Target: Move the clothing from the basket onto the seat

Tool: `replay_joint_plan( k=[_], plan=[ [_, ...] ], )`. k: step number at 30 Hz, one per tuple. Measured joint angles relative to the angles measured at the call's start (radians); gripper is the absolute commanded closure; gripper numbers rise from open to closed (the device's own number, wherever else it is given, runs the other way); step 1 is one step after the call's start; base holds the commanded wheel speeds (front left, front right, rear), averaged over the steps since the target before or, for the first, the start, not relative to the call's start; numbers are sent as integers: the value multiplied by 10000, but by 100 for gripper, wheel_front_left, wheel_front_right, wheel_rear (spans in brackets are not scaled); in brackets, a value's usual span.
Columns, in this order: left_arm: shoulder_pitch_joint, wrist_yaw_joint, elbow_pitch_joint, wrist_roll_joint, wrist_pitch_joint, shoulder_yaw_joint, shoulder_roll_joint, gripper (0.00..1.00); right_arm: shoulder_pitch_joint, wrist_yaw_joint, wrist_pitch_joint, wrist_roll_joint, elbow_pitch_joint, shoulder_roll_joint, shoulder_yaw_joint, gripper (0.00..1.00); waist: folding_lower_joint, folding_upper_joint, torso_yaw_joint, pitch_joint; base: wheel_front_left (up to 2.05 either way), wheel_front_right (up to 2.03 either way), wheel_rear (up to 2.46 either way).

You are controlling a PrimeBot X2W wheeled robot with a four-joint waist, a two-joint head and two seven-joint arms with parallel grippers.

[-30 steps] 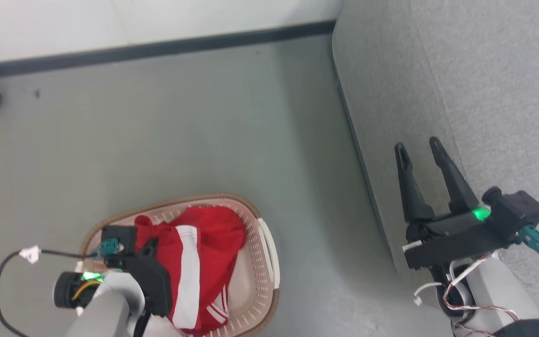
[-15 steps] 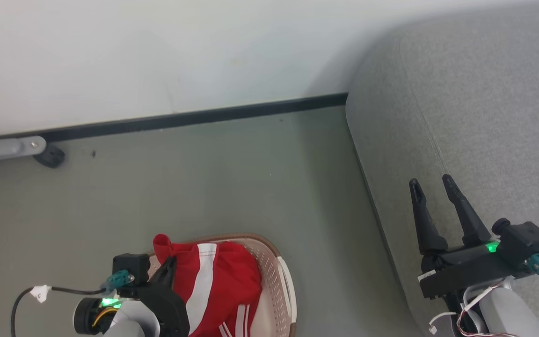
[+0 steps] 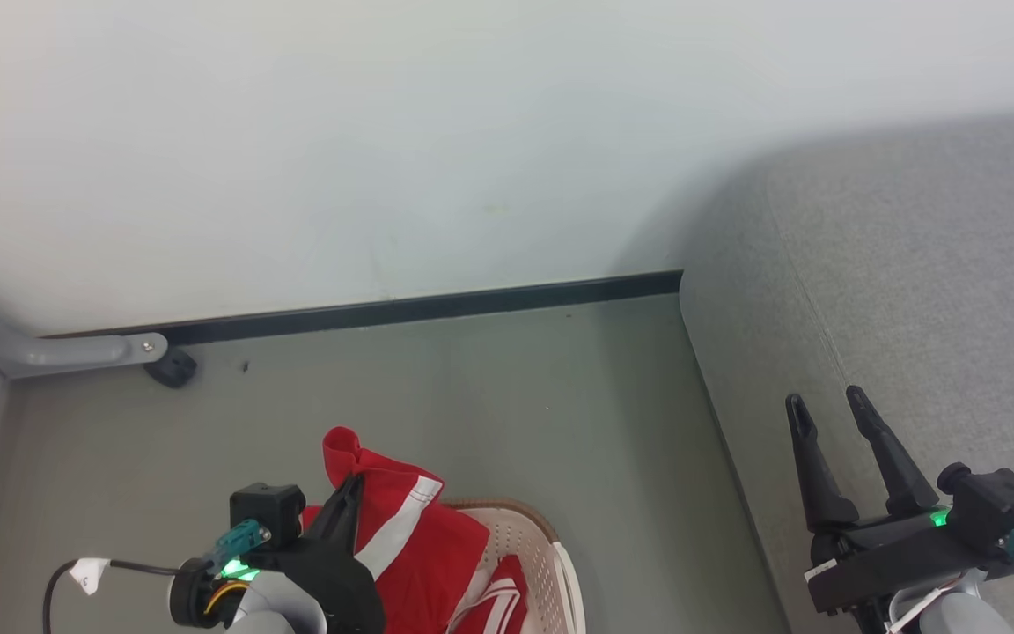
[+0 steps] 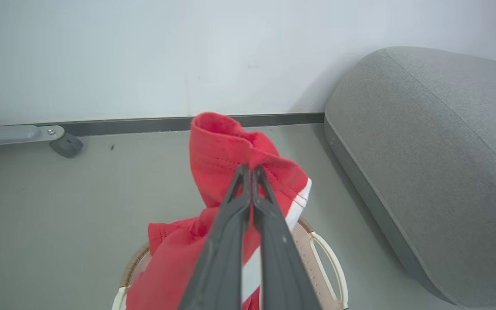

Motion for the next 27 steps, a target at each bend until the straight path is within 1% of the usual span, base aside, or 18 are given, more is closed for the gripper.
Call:
replay_joint_plan(
  k=[1,2,14,18,27],
  plan=[
    [60,0,-105,-29,-2,0,0,23,25,0,0,10,-10,0,17,0,0,0,37,-78,0,0,0],
    [119,0,-198,-33,-8,-6,0,0,33,0,0,46,-19,-4,38,0,0,0,73,-153,0,0,0],
    [934,0,-1732,-50,-48,-15,-6,0,515,0,0,240,-280,-194,12,0,1,0,420,-827,0,0,0],
    [1267,23,-2500,-48,-50,100,40,0,651,0,0,244,-347,-295,-19,0,1,2,589,-987,0,0,0],
    [1998,500,-3988,-19,-52,671,527,0,954,0,0,244,-464,-393,-88,0,1,1,900,-1308,0,0,0]
  ],
)
